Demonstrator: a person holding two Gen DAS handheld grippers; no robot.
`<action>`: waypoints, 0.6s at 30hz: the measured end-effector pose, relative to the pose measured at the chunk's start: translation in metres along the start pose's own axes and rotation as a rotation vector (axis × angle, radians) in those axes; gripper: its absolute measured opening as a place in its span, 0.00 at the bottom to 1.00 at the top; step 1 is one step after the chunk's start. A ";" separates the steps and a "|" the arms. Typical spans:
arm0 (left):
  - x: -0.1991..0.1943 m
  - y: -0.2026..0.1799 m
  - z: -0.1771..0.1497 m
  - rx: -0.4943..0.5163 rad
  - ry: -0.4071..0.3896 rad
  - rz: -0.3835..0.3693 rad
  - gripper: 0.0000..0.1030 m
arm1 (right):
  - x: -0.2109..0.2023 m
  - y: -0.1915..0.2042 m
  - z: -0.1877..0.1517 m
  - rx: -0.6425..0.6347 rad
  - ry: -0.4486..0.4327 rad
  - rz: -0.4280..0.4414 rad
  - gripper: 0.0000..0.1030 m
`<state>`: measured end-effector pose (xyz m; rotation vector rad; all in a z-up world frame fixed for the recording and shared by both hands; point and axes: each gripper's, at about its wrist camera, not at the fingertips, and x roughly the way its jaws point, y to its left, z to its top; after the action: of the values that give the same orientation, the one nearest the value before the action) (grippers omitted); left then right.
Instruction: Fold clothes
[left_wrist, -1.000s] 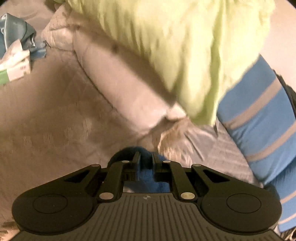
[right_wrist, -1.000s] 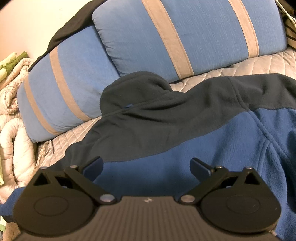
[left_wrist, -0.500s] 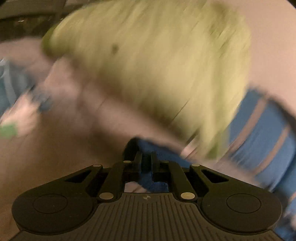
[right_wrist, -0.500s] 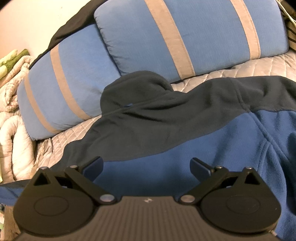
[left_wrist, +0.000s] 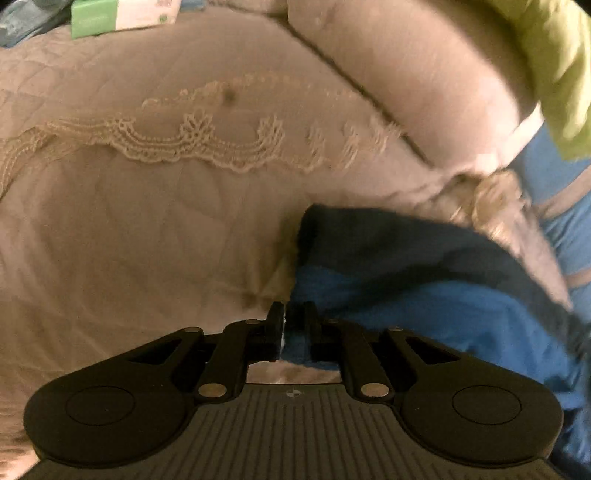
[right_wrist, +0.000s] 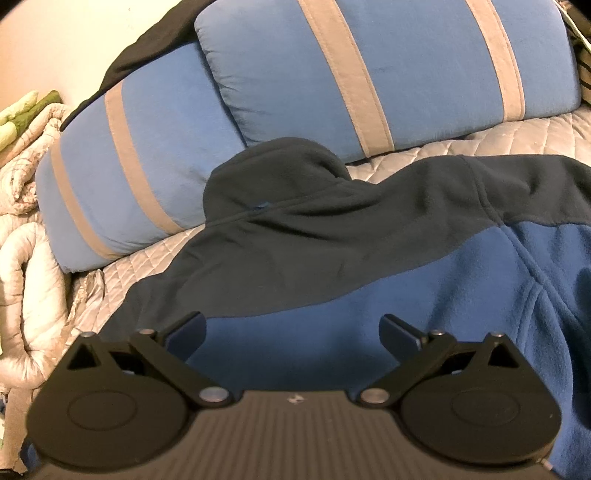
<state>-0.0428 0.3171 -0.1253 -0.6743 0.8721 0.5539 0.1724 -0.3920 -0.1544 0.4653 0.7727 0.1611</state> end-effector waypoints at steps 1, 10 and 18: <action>-0.006 0.002 0.003 -0.018 -0.023 0.006 0.21 | 0.000 0.000 0.000 0.000 0.000 0.000 1.00; -0.006 0.034 0.044 -0.275 -0.139 -0.232 0.46 | 0.002 0.000 0.000 -0.006 0.006 -0.009 1.00; 0.024 0.027 0.046 -0.329 -0.017 -0.270 0.17 | 0.005 0.000 -0.001 -0.006 0.011 -0.021 1.00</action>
<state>-0.0257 0.3723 -0.1319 -1.0678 0.6643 0.4614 0.1749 -0.3902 -0.1578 0.4510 0.7878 0.1465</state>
